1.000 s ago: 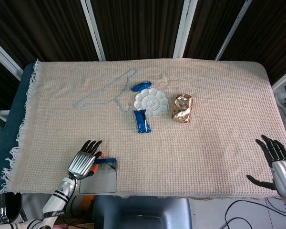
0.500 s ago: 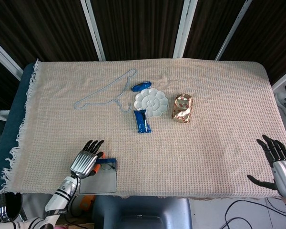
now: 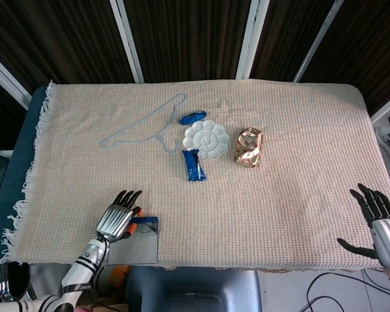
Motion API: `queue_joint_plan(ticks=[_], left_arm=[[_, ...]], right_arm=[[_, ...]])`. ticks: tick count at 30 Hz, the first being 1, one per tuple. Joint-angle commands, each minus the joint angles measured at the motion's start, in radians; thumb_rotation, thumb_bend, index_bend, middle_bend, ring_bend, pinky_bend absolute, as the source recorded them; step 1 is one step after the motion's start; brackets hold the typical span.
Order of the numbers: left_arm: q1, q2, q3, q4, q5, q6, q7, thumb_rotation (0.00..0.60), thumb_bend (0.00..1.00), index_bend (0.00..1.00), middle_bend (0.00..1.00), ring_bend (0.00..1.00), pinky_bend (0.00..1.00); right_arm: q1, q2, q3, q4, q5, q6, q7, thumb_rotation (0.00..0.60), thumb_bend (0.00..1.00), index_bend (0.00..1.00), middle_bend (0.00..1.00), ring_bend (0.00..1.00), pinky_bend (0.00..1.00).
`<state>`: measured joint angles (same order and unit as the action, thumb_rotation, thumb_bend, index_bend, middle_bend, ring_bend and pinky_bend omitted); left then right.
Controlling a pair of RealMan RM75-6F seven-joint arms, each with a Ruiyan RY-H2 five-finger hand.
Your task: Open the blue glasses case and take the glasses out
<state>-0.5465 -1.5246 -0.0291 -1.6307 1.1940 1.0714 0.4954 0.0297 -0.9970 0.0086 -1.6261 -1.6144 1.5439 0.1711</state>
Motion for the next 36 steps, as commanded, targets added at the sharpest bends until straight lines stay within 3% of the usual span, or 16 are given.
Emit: queue_joint_plan(ticks=[1, 23, 36], left_arm=[[0.0, 0.0, 0.0, 0.0, 0.0, -0.001, -0.002, 0.6, 0.42, 0.44, 0.0, 0.0, 0.01], [-0.002, -0.014, -0.018, 0.039, 0.008, 0.005, -0.041, 0.6, 0.42, 0.56, 0.01, 0.0, 0.02], [-0.003, -0.051, -0.091, 0.099, 0.049, 0.073, -0.142, 0.6, 0.42, 0.55, 0.01, 0.0, 0.02]], right_arm=[[0.0, 0.0, 0.0, 0.0, 0.0, -0.001, 0.0, 0.6, 0.18, 0.0, 0.0, 0.0, 0.0], [0.0, 0.001, -0.001, 0.0, -0.002, -0.001, -0.001, 0.6, 0.18, 0.0, 0.0, 0.0, 0.0], [-0.003, 0.002, -0.002, 0.001, -0.004, 0.005, 0.006, 0.6, 0.18, 0.0, 0.0, 0.0, 0.0]])
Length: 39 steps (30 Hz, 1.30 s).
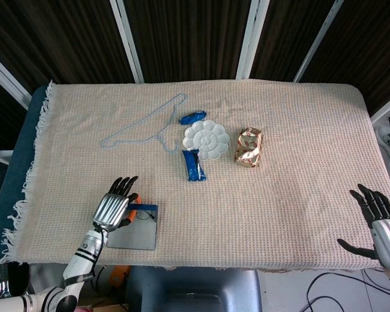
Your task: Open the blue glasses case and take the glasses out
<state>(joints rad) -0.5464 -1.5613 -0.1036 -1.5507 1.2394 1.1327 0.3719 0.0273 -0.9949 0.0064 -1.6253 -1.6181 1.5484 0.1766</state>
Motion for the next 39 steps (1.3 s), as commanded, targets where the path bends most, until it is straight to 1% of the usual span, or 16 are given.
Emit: queue_joint_plan(ticks=[1, 10, 14, 20, 30, 35, 39], left_arm=[[-0.004, -0.023, -0.025, 0.032, 0.003, 0.018, -0.027, 0.6, 0.42, 0.55, 0.01, 0.0, 0.02], [-0.013, -0.105, -0.083, 0.166, 0.02, 0.078, -0.096, 0.6, 0.42, 0.55, 0.01, 0.0, 0.02], [-0.018, -0.133, -0.101, 0.218, 0.018, 0.092, -0.102, 0.6, 0.42, 0.55, 0.01, 0.0, 0.02], [-0.021, -0.165, -0.113, 0.28, 0.02, 0.105, -0.122, 0.6, 0.42, 0.55, 0.01, 0.0, 0.02], [-0.029, -0.176, -0.123, 0.317, 0.005, 0.082, -0.129, 0.6, 0.42, 0.55, 0.01, 0.0, 0.02], [-0.055, -0.177, -0.158, 0.357, -0.024, 0.046, -0.137, 0.6, 0.42, 0.55, 0.01, 0.0, 0.02], [-0.098, -0.186, -0.207, 0.42, -0.053, 0.007, -0.153, 0.6, 0.42, 0.55, 0.01, 0.0, 0.02]], right_arm=[[-0.001, 0.0, 0.0, 0.001, 0.0, 0.002, 0.002, 0.6, 0.18, 0.0, 0.0, 0.0, 0.0], [-0.002, 0.002, 0.002, 0.001, 0.003, 0.003, 0.007, 0.6, 0.18, 0.0, 0.0, 0.0, 0.0], [-0.003, 0.003, 0.002, 0.001, 0.002, 0.005, 0.009, 0.6, 0.18, 0.0, 0.0, 0.0, 0.0], [-0.004, 0.003, 0.002, 0.002, 0.002, 0.006, 0.012, 0.6, 0.18, 0.0, 0.0, 0.0, 0.0], [-0.006, 0.005, 0.002, 0.004, 0.0, 0.011, 0.018, 0.6, 0.18, 0.0, 0.0, 0.0, 0.0], [-0.008, 0.005, 0.002, 0.005, 0.0, 0.015, 0.02, 0.6, 0.18, 0.0, 0.0, 0.0, 0.0], [-0.009, 0.004, 0.004, 0.005, 0.004, 0.017, 0.02, 0.6, 0.18, 0.0, 0.0, 0.0, 0.0]])
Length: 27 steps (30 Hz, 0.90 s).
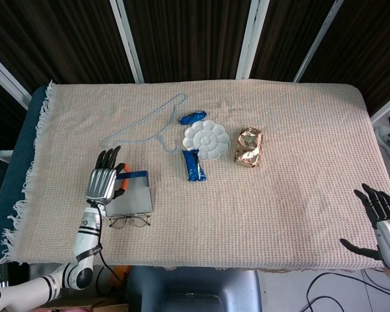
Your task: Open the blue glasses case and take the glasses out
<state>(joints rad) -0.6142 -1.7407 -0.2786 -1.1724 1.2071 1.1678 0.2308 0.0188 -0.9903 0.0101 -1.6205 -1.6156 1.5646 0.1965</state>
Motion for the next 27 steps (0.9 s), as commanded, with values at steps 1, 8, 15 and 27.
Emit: queue_joint_plan(ticks=[1, 8, 15, 27], left_arm=[[-0.047, -0.012, -0.048, 0.069, -0.035, -0.048, -0.018, 0.6, 0.42, 0.55, 0.01, 0.0, 0.02], [-0.106, -0.03, -0.076, 0.17, -0.114, -0.171, -0.01, 0.6, 0.42, 0.41, 0.01, 0.0, 0.02], [-0.1, 0.026, -0.043, 0.105, -0.21, -0.283, 0.079, 0.6, 0.42, 0.02, 0.0, 0.0, 0.02], [0.172, 0.504, 0.164, -0.594, 0.057, -0.011, 0.042, 0.6, 0.42, 0.0, 0.0, 0.0, 0.0]], right_arm=[[-0.001, 0.0, 0.002, 0.0, 0.003, 0.001, -0.001, 0.6, 0.18, 0.0, 0.0, 0.0, 0.0], [0.001, -0.002, 0.012, 0.0, 0.024, -0.004, -0.009, 0.6, 0.18, 0.0, 0.0, 0.0, 0.0], [0.002, -0.002, 0.012, -0.004, 0.025, -0.011, -0.021, 0.6, 0.18, 0.0, 0.0, 0.0, 0.0], [0.007, -0.013, 0.004, -0.013, 0.016, -0.027, -0.068, 0.6, 0.18, 0.0, 0.0, 0.0, 0.0]])
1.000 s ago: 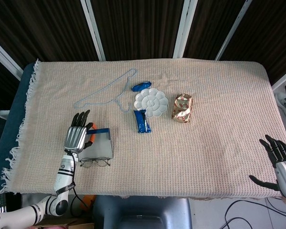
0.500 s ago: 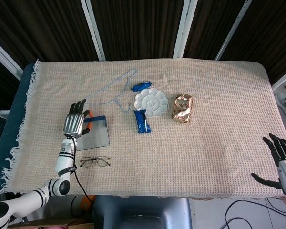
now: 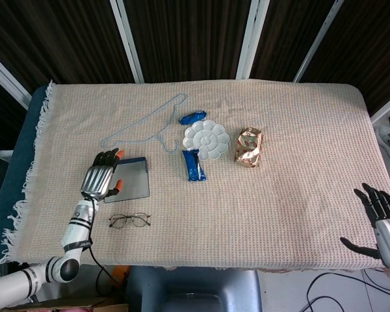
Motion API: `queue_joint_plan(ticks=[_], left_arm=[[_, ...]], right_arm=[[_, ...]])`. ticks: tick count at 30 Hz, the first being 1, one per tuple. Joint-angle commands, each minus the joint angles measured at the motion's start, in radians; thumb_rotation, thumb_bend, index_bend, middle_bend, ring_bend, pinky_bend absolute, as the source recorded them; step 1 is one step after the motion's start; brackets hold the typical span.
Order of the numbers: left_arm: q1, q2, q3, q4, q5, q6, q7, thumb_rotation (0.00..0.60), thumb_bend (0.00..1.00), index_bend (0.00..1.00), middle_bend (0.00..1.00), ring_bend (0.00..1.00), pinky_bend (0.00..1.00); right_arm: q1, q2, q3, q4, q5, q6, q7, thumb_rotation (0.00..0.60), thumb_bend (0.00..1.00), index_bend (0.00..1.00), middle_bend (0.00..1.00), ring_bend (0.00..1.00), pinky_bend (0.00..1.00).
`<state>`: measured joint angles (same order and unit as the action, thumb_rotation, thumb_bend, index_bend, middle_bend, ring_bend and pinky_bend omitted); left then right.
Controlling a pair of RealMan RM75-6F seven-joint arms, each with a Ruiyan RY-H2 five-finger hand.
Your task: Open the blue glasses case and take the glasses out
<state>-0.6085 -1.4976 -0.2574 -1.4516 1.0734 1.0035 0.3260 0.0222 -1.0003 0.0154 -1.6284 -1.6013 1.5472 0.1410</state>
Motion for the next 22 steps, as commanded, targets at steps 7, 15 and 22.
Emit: queue_joint_plan(ticks=[7, 15, 22], left_arm=[[0.43, 0.357, 0.331, -0.303, 0.491, 0.502, -0.18, 0.6, 0.42, 0.0, 0.0, 0.0, 0.0], [0.513, 0.318, 0.373, -0.183, 0.623, 0.63, -0.225, 0.6, 0.42, 0.02, 0.0, 0.0, 0.0], [0.503, 0.346, 0.35, -0.199, 0.569, 0.57, -0.247, 0.6, 0.42, 0.02, 0.0, 0.0, 0.0]], right_arm=[[0.027, -0.026, -0.01, -0.022, -0.001, -0.062, -0.092, 0.6, 0.18, 0.0, 0.0, 0.0, 0.0], [0.049, -0.077, -0.004, -0.04, 0.03, -0.108, -0.212, 0.6, 0.18, 0.0, 0.0, 0.0, 0.0], [0.046, -0.086, -0.016, -0.047, 0.016, -0.106, -0.244, 0.6, 0.18, 0.0, 0.0, 0.0, 0.0]])
